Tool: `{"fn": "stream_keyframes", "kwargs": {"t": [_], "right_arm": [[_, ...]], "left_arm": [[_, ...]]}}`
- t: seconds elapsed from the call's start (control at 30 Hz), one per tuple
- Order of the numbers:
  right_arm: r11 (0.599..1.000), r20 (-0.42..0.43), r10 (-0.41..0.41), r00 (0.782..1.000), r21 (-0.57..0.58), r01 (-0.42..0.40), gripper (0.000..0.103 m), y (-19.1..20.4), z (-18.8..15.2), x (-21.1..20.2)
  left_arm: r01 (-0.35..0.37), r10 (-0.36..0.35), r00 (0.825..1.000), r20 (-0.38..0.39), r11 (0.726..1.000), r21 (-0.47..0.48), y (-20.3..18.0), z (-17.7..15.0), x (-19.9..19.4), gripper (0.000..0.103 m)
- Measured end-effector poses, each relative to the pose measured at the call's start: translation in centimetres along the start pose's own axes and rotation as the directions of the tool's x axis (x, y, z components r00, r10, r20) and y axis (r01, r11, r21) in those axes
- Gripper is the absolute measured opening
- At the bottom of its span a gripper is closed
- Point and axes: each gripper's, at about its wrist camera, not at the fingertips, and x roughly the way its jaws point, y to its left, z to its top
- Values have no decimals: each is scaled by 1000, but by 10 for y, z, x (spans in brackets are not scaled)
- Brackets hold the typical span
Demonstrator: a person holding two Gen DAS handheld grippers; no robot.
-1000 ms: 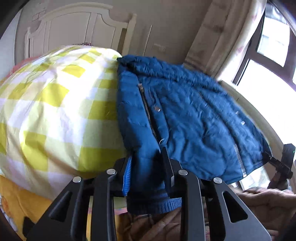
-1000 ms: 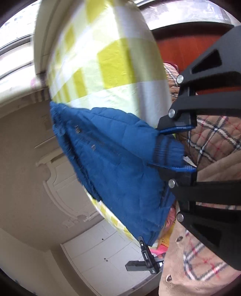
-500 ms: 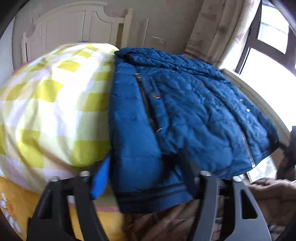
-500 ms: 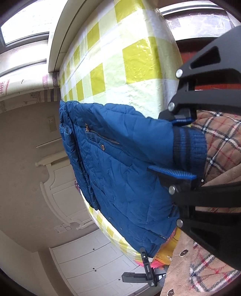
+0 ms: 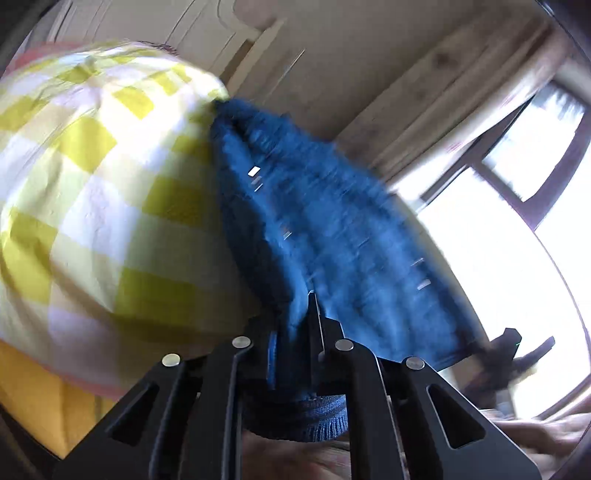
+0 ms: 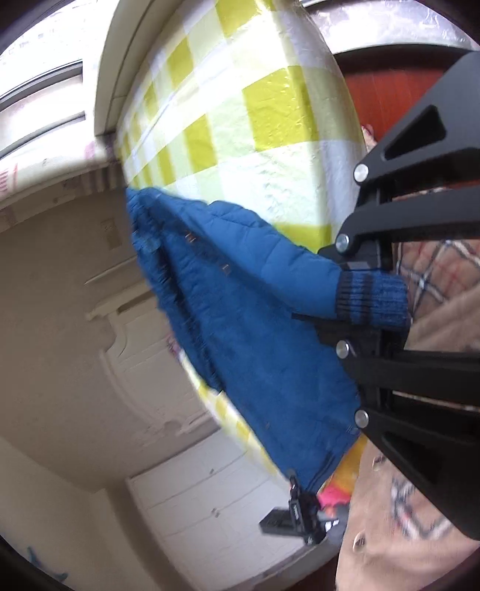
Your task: Fold large clothes
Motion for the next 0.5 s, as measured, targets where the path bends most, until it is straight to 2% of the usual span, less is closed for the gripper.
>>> {"fn": "stream_keyframes", "kwargs": {"t": [0.07,0.13,0.2,0.27,0.3,0.33,0.4,0.43,0.5], "right_arm": [[997,31,66,997,-38,-65,13,19,8,-24],[990,66,132,989,-69,-127,13,40,17,-47],[983,111,167,980,-100,-156,13,57,29,-63],[983,152,158,976,-114,-142,13,65,48,-64],[983,174,168,970,-102,-152,13,66,65,-57],[983,184,173,967,-98,-157,13,65,77,-49],[986,177,139,974,-118,-120,13,70,95,-30],[986,167,132,977,-126,-111,13,73,98,-23],[981,150,138,979,-158,-114,13,77,94,-18]], "left_arm": [[92,-91,994,59,996,-12,-11,1,-28,8],[167,-165,978,125,986,-2,-23,6,-55,7],[251,-245,948,205,968,-1,-28,20,-77,3],[276,-266,927,263,961,-3,-31,41,-86,3],[262,-256,926,278,965,16,-34,54,-86,3],[222,-229,934,274,973,57,-39,69,-80,3],[179,-188,964,190,982,65,-42,80,-59,4],[162,-171,974,152,984,67,-41,80,-53,4],[75,-79,996,38,993,94,-35,61,-35,4]]}}
